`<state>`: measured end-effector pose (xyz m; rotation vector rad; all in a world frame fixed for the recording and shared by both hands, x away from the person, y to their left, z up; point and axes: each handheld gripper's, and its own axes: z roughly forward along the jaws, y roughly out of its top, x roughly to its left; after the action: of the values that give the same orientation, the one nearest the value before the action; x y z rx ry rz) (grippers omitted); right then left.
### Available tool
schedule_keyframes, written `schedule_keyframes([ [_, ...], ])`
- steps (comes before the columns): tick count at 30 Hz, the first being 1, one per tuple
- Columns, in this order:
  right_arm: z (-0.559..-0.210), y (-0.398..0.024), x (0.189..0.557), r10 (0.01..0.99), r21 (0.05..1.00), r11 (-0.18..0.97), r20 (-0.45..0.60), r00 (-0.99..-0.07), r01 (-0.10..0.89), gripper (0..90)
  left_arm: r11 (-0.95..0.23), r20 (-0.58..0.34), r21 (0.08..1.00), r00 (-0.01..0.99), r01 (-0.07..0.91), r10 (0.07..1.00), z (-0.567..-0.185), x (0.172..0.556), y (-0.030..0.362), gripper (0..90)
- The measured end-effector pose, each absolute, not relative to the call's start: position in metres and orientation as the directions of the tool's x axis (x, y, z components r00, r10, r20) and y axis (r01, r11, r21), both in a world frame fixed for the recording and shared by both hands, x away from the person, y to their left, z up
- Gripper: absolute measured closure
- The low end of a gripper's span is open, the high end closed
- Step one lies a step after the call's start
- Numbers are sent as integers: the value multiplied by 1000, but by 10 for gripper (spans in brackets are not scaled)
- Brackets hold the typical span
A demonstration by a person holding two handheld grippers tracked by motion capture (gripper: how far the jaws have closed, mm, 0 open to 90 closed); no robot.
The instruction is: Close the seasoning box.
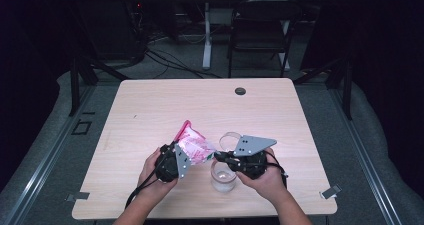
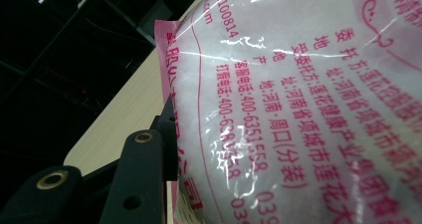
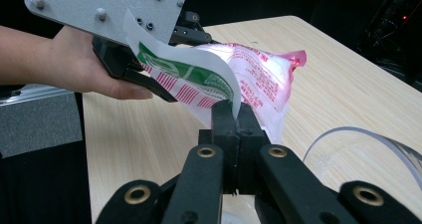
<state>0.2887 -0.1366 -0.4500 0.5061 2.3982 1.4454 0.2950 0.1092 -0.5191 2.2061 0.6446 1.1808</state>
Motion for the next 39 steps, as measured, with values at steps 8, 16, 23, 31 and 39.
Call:
schedule_keyframes([
  [8,-450,-138,288,440,884,444,-73,-895,146,900,-749,618,651,488,123,617,-520,295,109,588],
  [16,-451,-138,288,438,882,448,-71,-896,149,900,-766,646,635,474,100,598,-520,294,108,589],
  [23,-450,-140,287,439,881,450,-72,-895,149,900,-778,673,624,457,72,582,-519,293,106,589],
  [31,-450,-141,287,436,881,449,-68,-897,151,900,-792,698,608,440,50,564,-518,291,105,589],
  [39,-450,-141,286,433,878,456,-73,-899,148,900,-803,720,596,420,33,552,-518,290,104,589],
])
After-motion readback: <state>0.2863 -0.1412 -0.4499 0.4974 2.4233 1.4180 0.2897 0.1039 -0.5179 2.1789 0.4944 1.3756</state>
